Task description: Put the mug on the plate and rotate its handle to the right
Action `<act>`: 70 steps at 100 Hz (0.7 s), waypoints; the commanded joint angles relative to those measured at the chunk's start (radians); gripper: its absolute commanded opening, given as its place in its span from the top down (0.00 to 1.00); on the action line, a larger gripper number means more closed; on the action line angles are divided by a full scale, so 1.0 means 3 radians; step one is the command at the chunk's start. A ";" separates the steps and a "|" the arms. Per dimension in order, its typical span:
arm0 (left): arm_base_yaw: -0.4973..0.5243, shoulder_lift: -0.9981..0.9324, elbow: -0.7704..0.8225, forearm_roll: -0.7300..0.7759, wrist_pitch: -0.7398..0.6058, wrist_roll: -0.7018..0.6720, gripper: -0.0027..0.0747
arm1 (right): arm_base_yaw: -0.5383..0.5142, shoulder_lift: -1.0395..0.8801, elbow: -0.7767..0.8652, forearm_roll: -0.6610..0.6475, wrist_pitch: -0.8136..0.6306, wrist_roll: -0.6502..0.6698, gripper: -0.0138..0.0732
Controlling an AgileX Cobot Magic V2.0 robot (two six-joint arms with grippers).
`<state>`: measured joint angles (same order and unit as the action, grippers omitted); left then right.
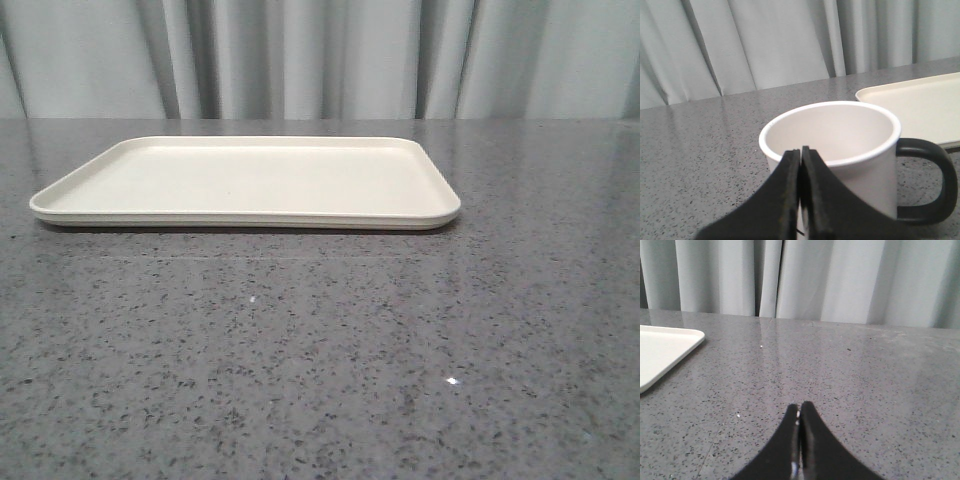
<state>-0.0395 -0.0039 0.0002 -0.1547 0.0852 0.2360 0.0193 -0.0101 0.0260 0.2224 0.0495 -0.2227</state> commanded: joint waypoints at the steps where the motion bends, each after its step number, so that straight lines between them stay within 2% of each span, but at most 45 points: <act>1: -0.0027 -0.0100 0.0036 -0.0010 -0.0284 -0.0001 0.99 | -0.0016 -0.0070 0.0006 0.0021 -0.0275 0.0006 0.92; 70: -0.0027 -0.0100 0.0036 -0.0040 -0.0439 -0.0021 0.99 | -0.0016 -0.0070 0.0006 0.0021 -0.0283 0.0006 0.92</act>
<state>-0.0395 -0.0039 0.0002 -0.1584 0.0406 0.2360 0.0193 -0.0101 0.0260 0.2224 0.0495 -0.2227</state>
